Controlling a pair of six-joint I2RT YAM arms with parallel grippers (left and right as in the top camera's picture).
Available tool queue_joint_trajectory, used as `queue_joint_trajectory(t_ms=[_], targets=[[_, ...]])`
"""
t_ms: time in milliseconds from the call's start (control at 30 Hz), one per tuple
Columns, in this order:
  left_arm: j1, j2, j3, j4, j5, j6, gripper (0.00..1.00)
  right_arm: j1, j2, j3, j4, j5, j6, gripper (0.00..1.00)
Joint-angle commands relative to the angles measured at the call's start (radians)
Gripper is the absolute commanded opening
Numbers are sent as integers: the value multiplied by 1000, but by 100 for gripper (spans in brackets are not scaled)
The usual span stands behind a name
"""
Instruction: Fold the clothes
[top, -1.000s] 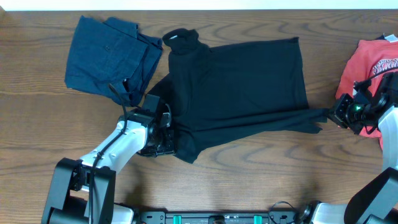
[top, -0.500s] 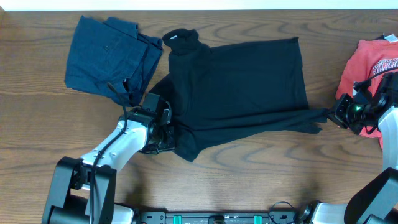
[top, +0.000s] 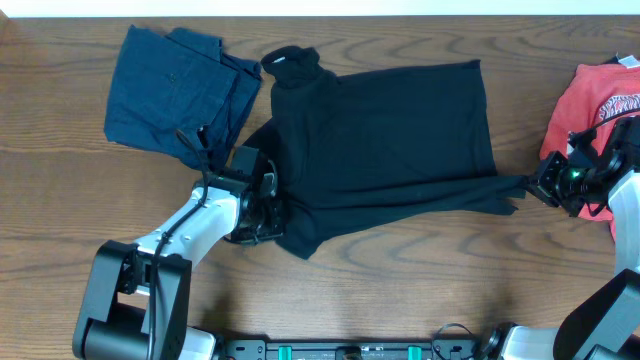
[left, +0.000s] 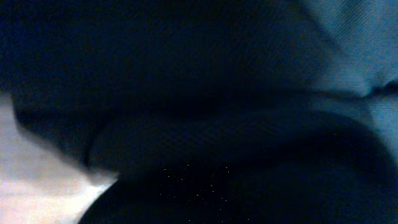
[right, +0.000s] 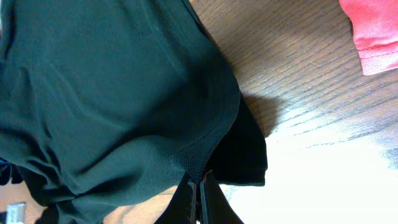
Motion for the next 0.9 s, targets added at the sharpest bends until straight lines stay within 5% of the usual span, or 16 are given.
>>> queue_joint_trajectory(t_ms=[0,500,867], targets=[[-2,-39,16,-115,-40,6,6,6,3,8,-2,0,11,1],[-2,-535,139,-534,-104,20,6,-7,-58,40,-31,-6,-43,1],[-2,-774,316,-570,-78,21,6,-93,-269,226,-122,-5,-18,1]])
